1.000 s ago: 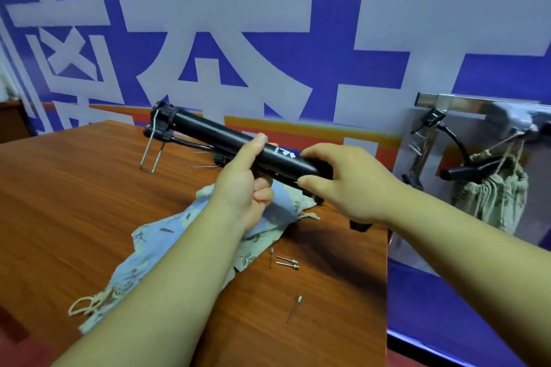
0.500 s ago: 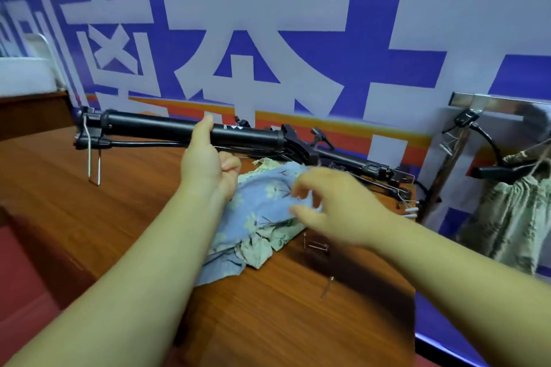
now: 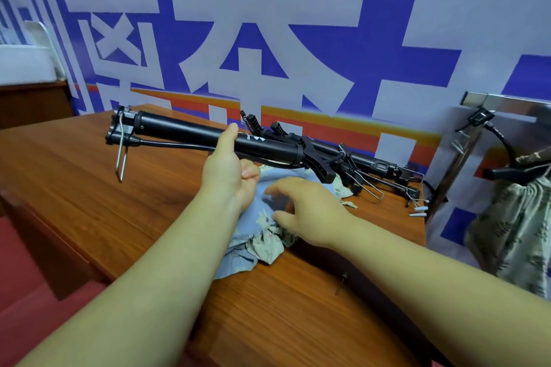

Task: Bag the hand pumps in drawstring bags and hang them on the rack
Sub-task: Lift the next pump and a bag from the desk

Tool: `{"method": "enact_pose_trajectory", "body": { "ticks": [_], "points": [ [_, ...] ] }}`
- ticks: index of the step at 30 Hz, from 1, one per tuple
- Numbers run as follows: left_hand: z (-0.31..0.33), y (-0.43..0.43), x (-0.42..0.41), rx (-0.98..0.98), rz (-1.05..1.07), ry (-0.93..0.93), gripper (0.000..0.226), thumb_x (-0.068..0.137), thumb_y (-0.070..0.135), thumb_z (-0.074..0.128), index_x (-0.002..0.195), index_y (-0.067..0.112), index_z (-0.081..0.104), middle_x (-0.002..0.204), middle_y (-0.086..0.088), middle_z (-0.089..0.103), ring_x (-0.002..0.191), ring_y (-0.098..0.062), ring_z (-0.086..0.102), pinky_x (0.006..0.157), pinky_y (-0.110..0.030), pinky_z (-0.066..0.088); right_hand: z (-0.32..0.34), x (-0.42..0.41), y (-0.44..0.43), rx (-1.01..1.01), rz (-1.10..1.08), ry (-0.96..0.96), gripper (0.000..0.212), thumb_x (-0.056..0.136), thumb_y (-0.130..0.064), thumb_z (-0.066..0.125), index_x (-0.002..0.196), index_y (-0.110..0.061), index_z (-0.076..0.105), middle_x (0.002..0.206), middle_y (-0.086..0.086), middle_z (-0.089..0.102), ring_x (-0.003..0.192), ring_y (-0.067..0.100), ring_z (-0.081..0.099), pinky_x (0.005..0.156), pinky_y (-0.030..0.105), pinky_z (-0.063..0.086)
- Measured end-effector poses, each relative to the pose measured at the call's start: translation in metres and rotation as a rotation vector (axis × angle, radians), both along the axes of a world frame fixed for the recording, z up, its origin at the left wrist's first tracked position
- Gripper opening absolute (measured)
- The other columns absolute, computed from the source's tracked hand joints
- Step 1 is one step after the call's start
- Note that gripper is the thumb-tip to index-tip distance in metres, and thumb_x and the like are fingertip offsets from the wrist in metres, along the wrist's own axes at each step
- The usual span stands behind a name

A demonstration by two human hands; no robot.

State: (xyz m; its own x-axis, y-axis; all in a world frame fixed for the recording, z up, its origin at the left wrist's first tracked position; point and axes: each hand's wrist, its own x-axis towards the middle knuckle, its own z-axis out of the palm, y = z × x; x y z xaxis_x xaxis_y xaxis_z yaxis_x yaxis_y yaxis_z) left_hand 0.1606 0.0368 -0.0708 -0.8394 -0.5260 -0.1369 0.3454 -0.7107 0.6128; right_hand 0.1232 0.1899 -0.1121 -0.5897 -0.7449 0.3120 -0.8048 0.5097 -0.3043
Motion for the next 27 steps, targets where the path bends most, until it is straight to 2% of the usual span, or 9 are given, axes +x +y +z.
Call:
{"method": "enact_pose_trajectory", "body": {
  "ticks": [2, 4, 7, 10, 15, 19, 23, 25, 27],
  "points": [
    [0.000, 0.000, 0.000, 0.008, -0.003, -0.003, 0.018, 0.092, 0.030, 0.072, 0.092, 0.020, 0.057, 0.065, 0.003, 0.020, 0.045, -0.010, 0.018, 0.039, -0.019, 0.021, 0.000, 0.000, 0.001, 0.055, 0.047, -0.033, 0.055, 0.089, -0.027, 0.071, 0.141, -0.026, 0.052, 0.138, -0.010, 0.059, 0.105, 0.005, 0.056, 0.089, 0.024, 0.044],
    [-0.001, -0.001, 0.002, 0.015, 0.001, -0.003, 0.018, 0.092, 0.030, 0.072, 0.093, 0.020, 0.058, 0.065, 0.003, 0.019, 0.046, -0.010, 0.018, 0.040, -0.019, 0.021, -0.002, 0.002, -0.002, 0.071, 0.040, -0.049, 0.050, 0.090, -0.025, 0.072, 0.137, -0.026, 0.056, 0.135, -0.011, 0.062, 0.114, 0.008, 0.059, 0.094, 0.029, 0.048],
    [-0.001, -0.002, 0.002, 0.020, -0.003, -0.004, 0.020, 0.092, 0.030, 0.073, 0.091, 0.020, 0.056, 0.065, 0.003, 0.020, 0.048, -0.010, 0.018, 0.043, -0.020, 0.020, -0.007, 0.004, -0.006, -0.008, -0.017, -0.013, 0.030, 0.091, -0.020, 0.070, 0.120, -0.023, 0.066, 0.112, -0.007, 0.072, 0.100, 0.013, 0.066, 0.084, 0.039, 0.055],
    [0.000, -0.005, 0.004, 0.025, -0.005, 0.000, 0.018, 0.092, 0.030, 0.073, 0.091, 0.021, 0.058, 0.066, 0.003, 0.023, 0.050, -0.011, 0.018, 0.043, -0.020, 0.021, -0.004, 0.004, -0.004, -0.080, -0.054, -0.013, 0.023, 0.090, -0.021, 0.072, 0.112, -0.022, 0.070, 0.100, -0.007, 0.075, 0.089, 0.014, 0.067, 0.078, 0.035, 0.054],
    [0.005, -0.009, 0.004, 0.064, -0.019, 0.016, 0.023, 0.091, 0.032, 0.074, 0.093, 0.019, 0.055, 0.066, 0.003, 0.033, 0.048, -0.010, 0.020, 0.044, -0.019, 0.022, 0.021, 0.006, 0.014, -0.192, -0.105, -0.003, 0.017, 0.083, -0.024, 0.079, 0.099, -0.027, 0.077, 0.090, -0.011, 0.078, 0.085, 0.004, 0.071, 0.081, 0.031, 0.057],
    [0.014, -0.004, 0.003, 0.060, -0.041, 0.044, 0.026, 0.091, 0.033, 0.074, 0.091, 0.018, 0.053, 0.067, 0.003, 0.034, 0.049, -0.009, 0.020, 0.045, -0.018, 0.022, 0.035, 0.006, 0.025, -0.200, -0.143, 0.039, 0.017, 0.084, -0.024, 0.078, 0.100, -0.029, 0.077, 0.091, -0.013, 0.077, 0.084, 0.002, 0.070, 0.083, 0.028, 0.057],
    [0.020, 0.001, 0.007, 0.037, -0.049, 0.049, 0.025, 0.092, 0.034, 0.073, 0.091, 0.018, 0.054, 0.066, 0.003, 0.035, 0.050, -0.009, 0.020, 0.046, -0.019, 0.022, 0.037, 0.016, 0.024, -0.099, -0.094, -0.008, 0.025, 0.089, -0.018, 0.071, 0.111, -0.030, 0.074, 0.098, -0.010, 0.075, 0.085, 0.007, 0.069, 0.081, 0.027, 0.054],
    [0.017, -0.001, 0.008, 0.030, -0.051, 0.045, 0.025, 0.092, 0.034, 0.072, 0.093, 0.017, 0.054, 0.066, 0.002, 0.035, 0.050, -0.009, 0.020, 0.043, -0.018, 0.022, 0.039, 0.022, 0.025, -0.060, -0.064, -0.079, 0.027, 0.091, -0.016, 0.066, 0.114, -0.030, 0.071, 0.103, -0.014, 0.072, 0.084, -0.004, 0.065, 0.077, 0.017, 0.049],
    [0.014, -0.004, 0.009, 0.016, -0.048, 0.033, 0.026, 0.092, 0.034, 0.072, 0.092, 0.017, 0.054, 0.066, 0.003, 0.035, 0.050, -0.009, 0.020, 0.043, -0.018, 0.022, 0.043, 0.029, 0.027, -0.049, -0.061, -0.075, 0.025, 0.089, -0.021, 0.066, 0.112, -0.031, 0.069, 0.092, -0.023, 0.064, 0.075, -0.016, 0.056, 0.068, 0.008, 0.038]
  ]
}}
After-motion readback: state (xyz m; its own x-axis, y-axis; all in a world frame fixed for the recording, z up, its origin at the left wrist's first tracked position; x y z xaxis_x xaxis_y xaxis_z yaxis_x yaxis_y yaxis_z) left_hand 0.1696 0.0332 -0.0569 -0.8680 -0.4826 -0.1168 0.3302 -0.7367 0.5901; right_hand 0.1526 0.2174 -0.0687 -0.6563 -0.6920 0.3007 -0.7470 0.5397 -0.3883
